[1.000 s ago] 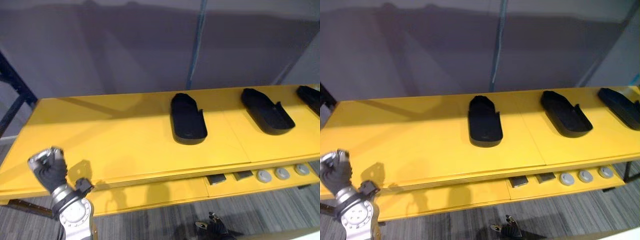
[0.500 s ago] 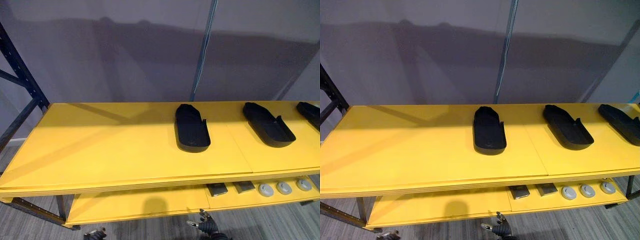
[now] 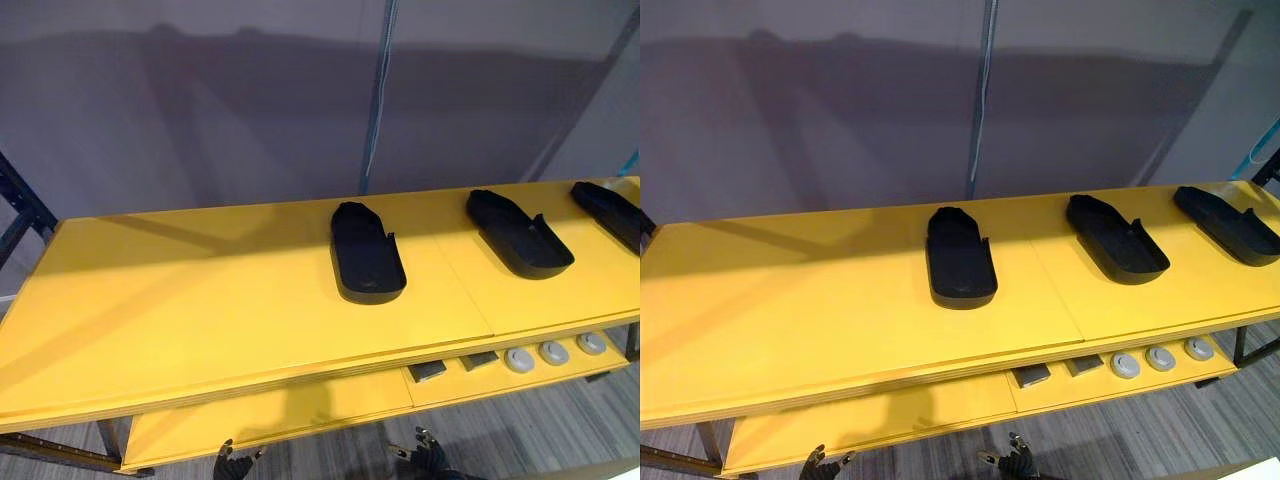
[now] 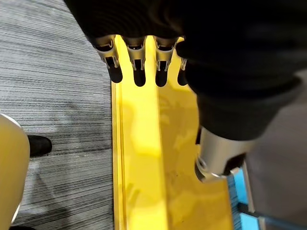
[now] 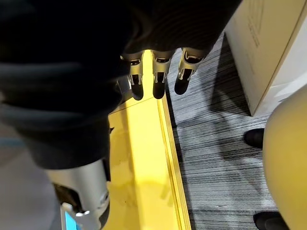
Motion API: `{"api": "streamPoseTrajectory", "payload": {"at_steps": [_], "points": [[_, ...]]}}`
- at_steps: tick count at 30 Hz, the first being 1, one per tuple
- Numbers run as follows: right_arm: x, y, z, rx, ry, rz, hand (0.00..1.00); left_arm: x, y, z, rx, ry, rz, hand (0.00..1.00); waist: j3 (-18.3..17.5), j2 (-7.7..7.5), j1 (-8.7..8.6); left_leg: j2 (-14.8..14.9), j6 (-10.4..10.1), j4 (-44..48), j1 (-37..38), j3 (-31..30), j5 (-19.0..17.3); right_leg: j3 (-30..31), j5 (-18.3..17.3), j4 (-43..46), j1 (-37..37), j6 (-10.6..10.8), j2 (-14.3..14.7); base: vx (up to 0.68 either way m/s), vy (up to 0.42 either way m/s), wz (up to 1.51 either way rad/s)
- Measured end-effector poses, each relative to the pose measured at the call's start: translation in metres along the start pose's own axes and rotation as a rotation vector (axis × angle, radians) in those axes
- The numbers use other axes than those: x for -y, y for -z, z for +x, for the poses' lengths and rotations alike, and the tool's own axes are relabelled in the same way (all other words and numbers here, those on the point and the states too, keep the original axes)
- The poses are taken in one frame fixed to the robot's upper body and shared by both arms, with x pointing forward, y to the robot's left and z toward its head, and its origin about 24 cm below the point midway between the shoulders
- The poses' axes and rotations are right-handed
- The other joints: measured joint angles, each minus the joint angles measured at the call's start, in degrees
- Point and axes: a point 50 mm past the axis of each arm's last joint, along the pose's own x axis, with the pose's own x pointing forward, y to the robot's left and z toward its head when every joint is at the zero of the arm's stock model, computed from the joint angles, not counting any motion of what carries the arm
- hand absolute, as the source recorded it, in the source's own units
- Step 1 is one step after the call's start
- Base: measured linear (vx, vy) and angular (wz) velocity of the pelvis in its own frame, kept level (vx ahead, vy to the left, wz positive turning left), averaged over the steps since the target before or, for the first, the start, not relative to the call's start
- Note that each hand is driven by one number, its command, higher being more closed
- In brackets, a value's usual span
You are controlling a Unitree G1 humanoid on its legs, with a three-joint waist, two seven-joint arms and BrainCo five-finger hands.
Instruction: Walk over and take plastic housings, then place them on the shelf
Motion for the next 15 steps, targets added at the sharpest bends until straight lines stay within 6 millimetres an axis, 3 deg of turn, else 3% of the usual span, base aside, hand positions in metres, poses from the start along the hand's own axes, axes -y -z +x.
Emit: {"api": "streamPoseTrajectory", "payload": {"at_steps": [3,8,12,13,14,15], "points": [[0.001,-0.009,0.003,0.02,0.005,-0.006,0.0,0.003,-0.005,0.002,0.013,0.009,0.004,0.0,1.52,0.25,-0.01,-0.21,0.13,0.63,-0.3,1.77,-0.13,2.43,0.99,0.01,-1.13,0.25,0.04,-0.04,0.016,-0.37],[0.0,-0.024,0.007,0.066,0.005,-0.014,0.0,0.003,-0.016,0.006,0.042,0.01,0.005,0.0,4.66,0.08,0.33,-0.15,2.13,4.7,-2.49,6.71,-2.46,7.97,3.15,1.02,-4.53,1.0,0.57,-0.11,0.047,-0.55],[-0.005,-0.045,0.007,0.155,-0.015,-0.044,0.0,0.001,-0.032,0.012,0.09,0.004,0.031,0.0,6.68,-1.29,0.6,-0.16,3.25,8.09,-6.73,11.96,-3.3,12.8,6.92,0.49,-9.3,2.33,0.66,-0.2,0.076,-0.74],[-0.007,-0.051,0.005,0.185,-0.019,-0.051,0.0,0.003,-0.042,0.014,0.117,0.008,0.034,0.0,6.96,-1.72,0.42,0.56,4.16,10.09,-9.8,13.35,-3.57,13.07,9.36,-1.46,-10.81,2.64,0.4,-0.23,0.044,-0.39],[-0.007,-0.051,0.005,0.187,-0.02,-0.052,0.0,0.003,-0.047,0.015,0.132,0.008,0.04,0.0,7.02,-1.69,0.44,0.96,4.37,10.69,-10.82,13.78,-3.56,11.7,9.47,-0.88,-11.77,2.47,0.49,-0.24,0.016,-0.36],[-0.007,-0.051,0.006,0.186,-0.019,-0.052,0.0,0.004,-0.053,0.016,0.151,0.011,0.053,0.0,7.12,-1.66,0.53,1.4,4.79,11.05,-12.11,14.16,-3.17,7.29,6.94,4.24,-13.74,1.77,0.2,-0.13,-0.035,-0.13]]}}
